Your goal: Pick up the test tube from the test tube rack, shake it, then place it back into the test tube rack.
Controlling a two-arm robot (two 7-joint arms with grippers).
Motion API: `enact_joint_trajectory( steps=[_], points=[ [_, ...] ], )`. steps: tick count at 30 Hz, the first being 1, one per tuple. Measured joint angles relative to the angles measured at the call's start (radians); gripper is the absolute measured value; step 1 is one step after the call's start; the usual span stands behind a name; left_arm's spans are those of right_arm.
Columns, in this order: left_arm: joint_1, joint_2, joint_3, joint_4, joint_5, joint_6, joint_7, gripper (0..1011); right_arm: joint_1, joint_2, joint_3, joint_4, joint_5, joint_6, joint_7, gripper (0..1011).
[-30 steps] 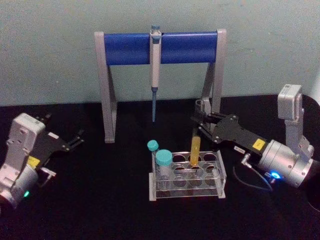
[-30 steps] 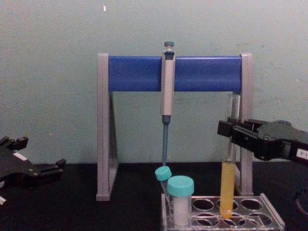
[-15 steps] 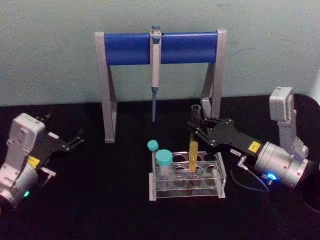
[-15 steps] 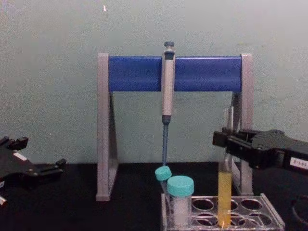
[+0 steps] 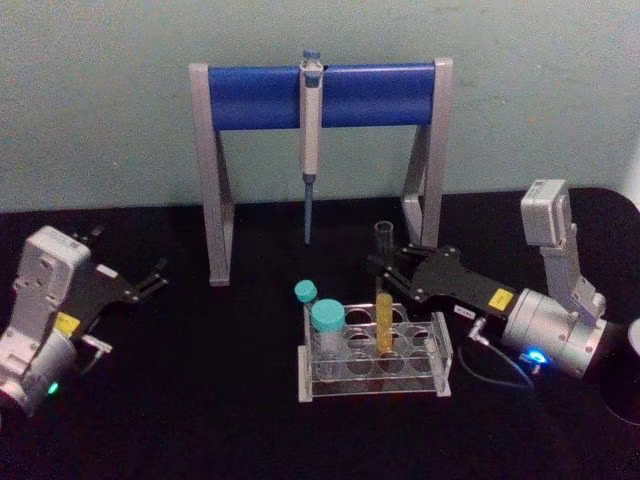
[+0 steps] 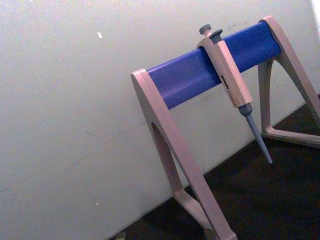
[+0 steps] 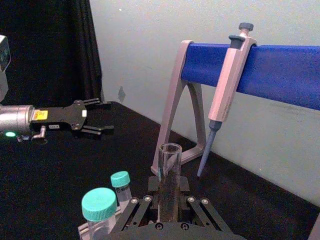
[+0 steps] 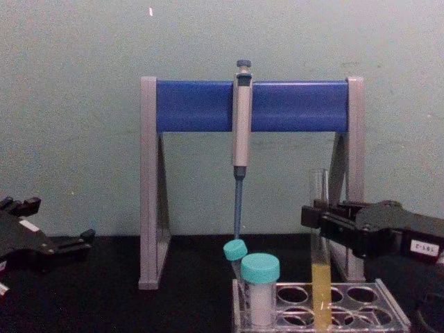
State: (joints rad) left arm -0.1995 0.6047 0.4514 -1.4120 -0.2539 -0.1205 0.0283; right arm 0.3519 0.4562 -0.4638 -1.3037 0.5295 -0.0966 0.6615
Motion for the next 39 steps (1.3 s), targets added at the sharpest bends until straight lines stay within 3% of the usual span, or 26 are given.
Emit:
enact_joint_trajectory(
  steps=[39],
  points=[
    [0.000, 0.000, 0.000, 0.000, 0.000, 0.000, 0.000, 1001, 0.003, -0.003, -0.006, 0.007, -0.003, 0.025, -0.011, 229]
  ],
)
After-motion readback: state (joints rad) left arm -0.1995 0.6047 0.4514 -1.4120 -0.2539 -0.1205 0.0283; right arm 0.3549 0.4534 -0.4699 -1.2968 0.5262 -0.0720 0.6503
